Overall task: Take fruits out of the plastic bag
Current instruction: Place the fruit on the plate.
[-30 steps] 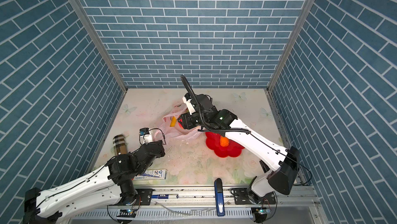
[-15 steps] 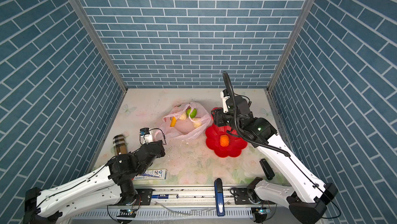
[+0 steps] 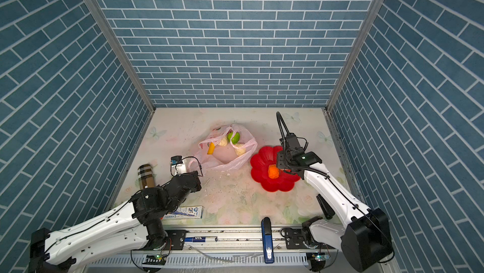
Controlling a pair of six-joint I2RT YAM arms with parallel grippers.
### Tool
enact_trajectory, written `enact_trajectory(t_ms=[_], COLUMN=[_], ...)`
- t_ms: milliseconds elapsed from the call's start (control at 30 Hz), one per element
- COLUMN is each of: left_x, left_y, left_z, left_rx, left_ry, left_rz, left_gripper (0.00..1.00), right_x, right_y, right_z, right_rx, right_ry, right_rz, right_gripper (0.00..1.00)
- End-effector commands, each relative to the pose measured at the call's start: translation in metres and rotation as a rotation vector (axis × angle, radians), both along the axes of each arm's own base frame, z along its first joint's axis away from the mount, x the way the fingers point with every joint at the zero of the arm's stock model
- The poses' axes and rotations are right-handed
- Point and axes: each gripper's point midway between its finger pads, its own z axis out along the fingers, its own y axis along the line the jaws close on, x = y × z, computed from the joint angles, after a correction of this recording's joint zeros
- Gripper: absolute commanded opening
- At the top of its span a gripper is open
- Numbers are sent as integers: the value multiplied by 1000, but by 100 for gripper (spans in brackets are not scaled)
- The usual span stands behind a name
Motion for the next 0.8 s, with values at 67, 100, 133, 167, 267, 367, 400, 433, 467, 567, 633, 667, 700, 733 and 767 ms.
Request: enact_trajectory(t_ms=[67, 100, 133, 167, 267, 367, 400, 433, 467, 567, 633, 667, 700, 733, 767], left_x=[-2, -2, -2, -2, -3, -3, -4, -4, -4, -4, -5, -4, -5, -5, -5], left_y=[4, 5, 5, 5, 6, 6, 7, 7, 8, 9, 9, 9, 9, 9, 10], left_z=[-4, -4, -4, -4, -4, -4, -4, -4, -5, -6, -6, -5, -5, -5, -5], left_rx=[22, 23, 23, 23, 24, 24, 24, 23, 23, 23, 24, 24, 23, 22, 23], left_ry=[1, 1, 2, 3, 3, 3, 3, 3, 4, 5, 6, 5, 6, 5, 5], left_rz=[1, 1, 0, 0, 1, 0, 1, 1, 3, 5, 7, 8, 6, 6, 8], left_gripper=[0, 0, 0, 0, 0, 0, 0, 0, 0, 0, 0, 0, 0, 0, 0], right_x=[4, 5, 4, 4, 6, 6, 6, 6, 7, 7, 7, 8, 8, 8, 8], right_y=[-8, -10, -10, -11, -13, -13, -13, -13, -13, -13, -13, -12, -12, -12, -12], right_z=[-25, -32, -37, -41, -51, -62, -66, -69, -71, -81, -87, -89, -91, -94, -95], right_rx=[27, 25, 26, 28, 24, 20, 18, 18, 17, 13, 14, 15, 15, 13, 13], right_ry=[28, 40, 51, 57, 74, 96, 105, 113, 116, 131, 146, 148, 153, 157, 162], right_rz=[-75, -85, -88, -92, -105, -111, -114, -115, -115, -122, -124, -123, -124, -124, -125], right_gripper=[25, 25, 25, 25, 26, 26, 26, 26, 27, 28, 29, 29, 30, 31, 32])
